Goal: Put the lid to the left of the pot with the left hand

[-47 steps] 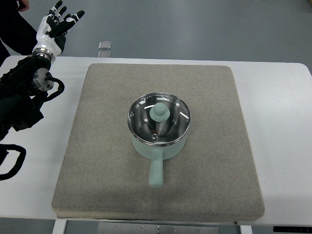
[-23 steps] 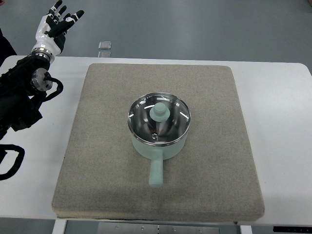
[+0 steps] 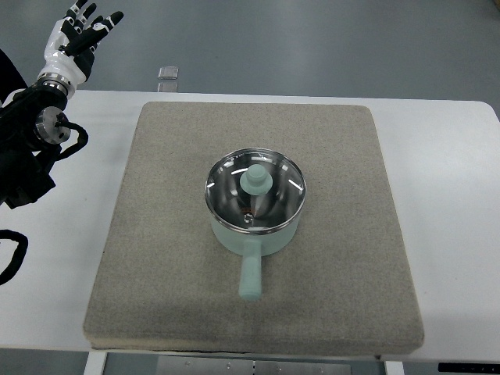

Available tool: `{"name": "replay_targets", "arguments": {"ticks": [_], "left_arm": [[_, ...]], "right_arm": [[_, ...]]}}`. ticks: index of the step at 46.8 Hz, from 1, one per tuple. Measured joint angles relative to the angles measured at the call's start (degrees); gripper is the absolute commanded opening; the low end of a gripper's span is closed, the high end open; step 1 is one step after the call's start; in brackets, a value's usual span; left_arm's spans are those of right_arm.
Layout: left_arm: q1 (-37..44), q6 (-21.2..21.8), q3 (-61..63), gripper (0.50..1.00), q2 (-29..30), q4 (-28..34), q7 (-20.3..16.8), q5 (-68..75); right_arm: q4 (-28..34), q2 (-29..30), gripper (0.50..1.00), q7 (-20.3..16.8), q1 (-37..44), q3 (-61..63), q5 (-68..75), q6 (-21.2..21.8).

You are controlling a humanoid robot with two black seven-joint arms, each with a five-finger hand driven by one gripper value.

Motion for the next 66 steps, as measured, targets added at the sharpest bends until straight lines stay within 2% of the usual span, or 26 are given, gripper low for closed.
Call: {"name": "replay_targets", "arguments": {"ticks": [21,35,42,48,54,61,66], "left_arm": [[-0.2,-0.4,1.2,0.994,0.5,-1.4,0.1,1.1],[-4.6,-1.2,19.4,0.994,3.8,-6.5,0.4,3.0],[-8.6,-5.8,27.3,0.994,5.3,-7.6,0.4,5.4],[-11.1,-12.3,31.2,0.992,6.5,-7.6,0.4,12.2],[-12.8,-14.3,32.0,0.992,7.2,-8.0,0.2,25.0],[-15.4,-15.1,32.1,0.992,10.0,-14.8,-0.1,35.4],[-17.5,-15.2,32.1,0.994,13.2,-24.2,-0.1,40.8]], "right_arm": [[0.0,0.0,0.921,0.0,0.0,0.0,0.0,0.0],[0.0,0.0,0.921,0.0,0.0,0.0,0.0,0.0],[0.0,0.0,0.921,0.0,0.0,0.0,0.0,0.0],[0.0,0.0,0.921,0.0,0.0,0.0,0.0,0.0],[0.0,0.0,0.921,0.0,0.0,0.0,0.1,0.0],[0.0,0.0,0.921,0.0,0.0,0.0,0.0,0.0],[0.0,0.0,0.921,0.0,0.0,0.0,0.0,0.0]]}}
